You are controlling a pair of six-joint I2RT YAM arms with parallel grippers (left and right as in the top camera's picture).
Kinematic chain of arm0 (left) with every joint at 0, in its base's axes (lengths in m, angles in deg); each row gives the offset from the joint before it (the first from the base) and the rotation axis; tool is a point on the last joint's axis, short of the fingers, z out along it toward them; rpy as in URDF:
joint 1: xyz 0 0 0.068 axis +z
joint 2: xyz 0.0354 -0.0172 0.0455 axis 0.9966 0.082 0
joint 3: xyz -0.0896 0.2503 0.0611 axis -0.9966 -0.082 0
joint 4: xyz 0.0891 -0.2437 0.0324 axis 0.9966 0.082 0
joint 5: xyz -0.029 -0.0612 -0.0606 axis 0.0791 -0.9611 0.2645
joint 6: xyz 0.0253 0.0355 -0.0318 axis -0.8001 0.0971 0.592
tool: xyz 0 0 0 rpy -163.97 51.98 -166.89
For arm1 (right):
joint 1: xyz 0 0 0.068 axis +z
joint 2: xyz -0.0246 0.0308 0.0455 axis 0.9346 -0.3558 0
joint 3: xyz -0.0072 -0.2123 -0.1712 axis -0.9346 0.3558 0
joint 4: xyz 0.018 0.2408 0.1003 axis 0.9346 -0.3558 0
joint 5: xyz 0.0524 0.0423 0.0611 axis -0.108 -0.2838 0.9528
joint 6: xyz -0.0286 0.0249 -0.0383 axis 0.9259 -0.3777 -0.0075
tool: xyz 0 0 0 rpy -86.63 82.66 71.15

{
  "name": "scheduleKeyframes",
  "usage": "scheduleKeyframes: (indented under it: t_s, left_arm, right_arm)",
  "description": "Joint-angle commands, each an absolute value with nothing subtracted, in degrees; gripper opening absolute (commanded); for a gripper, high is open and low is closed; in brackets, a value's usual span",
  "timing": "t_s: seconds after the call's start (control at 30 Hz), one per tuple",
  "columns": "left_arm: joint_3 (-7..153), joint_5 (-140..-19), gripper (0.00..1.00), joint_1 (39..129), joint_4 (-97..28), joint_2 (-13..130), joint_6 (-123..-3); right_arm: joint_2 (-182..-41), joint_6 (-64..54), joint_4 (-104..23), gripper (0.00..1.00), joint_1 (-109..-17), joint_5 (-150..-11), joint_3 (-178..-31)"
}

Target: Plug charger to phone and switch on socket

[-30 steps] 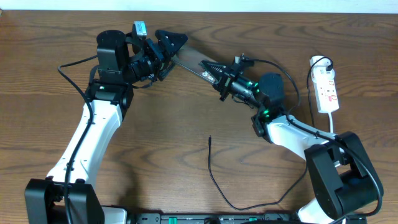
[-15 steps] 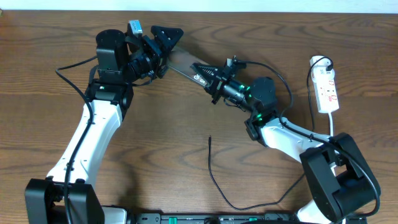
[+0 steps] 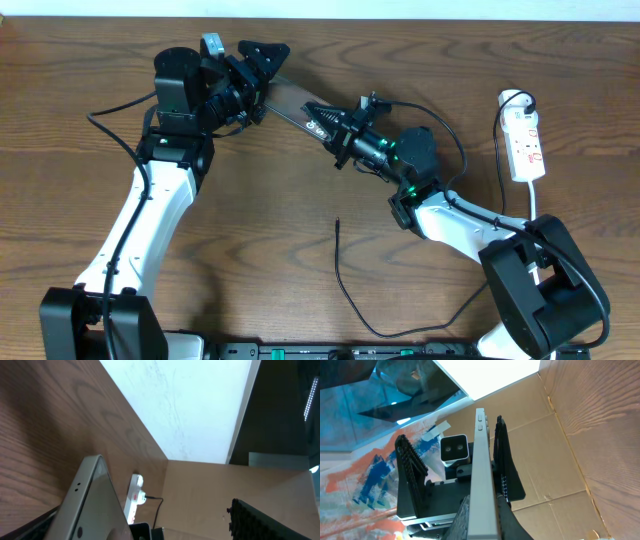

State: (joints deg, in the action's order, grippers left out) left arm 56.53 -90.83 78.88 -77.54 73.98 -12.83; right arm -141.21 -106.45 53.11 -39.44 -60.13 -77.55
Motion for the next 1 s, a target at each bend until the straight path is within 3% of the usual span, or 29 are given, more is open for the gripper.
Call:
scheduleKeyframes:
  t_s: [0.0, 0.17, 0.43, 0.53, 0.8, 0.87, 0.97]
  left_arm:
    - [56.4, -90.1, 0.88, 79.0, -77.8, 73.5, -12.8]
    - [56.4, -90.2, 0.65, 79.0, -77.8, 73.5, -13.1]
    - [56.3, -90.2, 0.39, 79.0, -77.8, 73.5, -14.4]
    - [56.3, -90.2, 0.37, 79.0, -77.8, 73.5, -14.9]
    - [56.2, -90.2, 0.19, 78.9, -77.6, 73.5, -17.7]
    - [56.2, -90.3, 0.08, 78.9, -77.6, 73.5, -19.0]
    - [56.2, -90.5, 0.08, 78.8, -77.6, 73.5, -19.4]
  right_arm:
    - [-140.5, -106.8, 53.2, 0.01, -38.5, -60.8, -78.3]
    - [-140.5, -106.1, 50.0, 0.01, -38.4, -61.1, -78.3]
    - [-140.5, -106.2, 49.6, 0.01, -38.4, -61.4, -78.3]
    - [-140.5, -106.2, 49.6, 0.01, -38.3, -61.4, -78.3]
    - [-140.5, -106.2, 49.7, 0.01, -38.3, -61.2, -78.3]
    - [-140.5, -106.2, 50.0, 0.01, -38.1, -61.3, -78.3]
    - [-140.5, -106.2, 50.1, 0.01, -37.5, -61.5, -78.3]
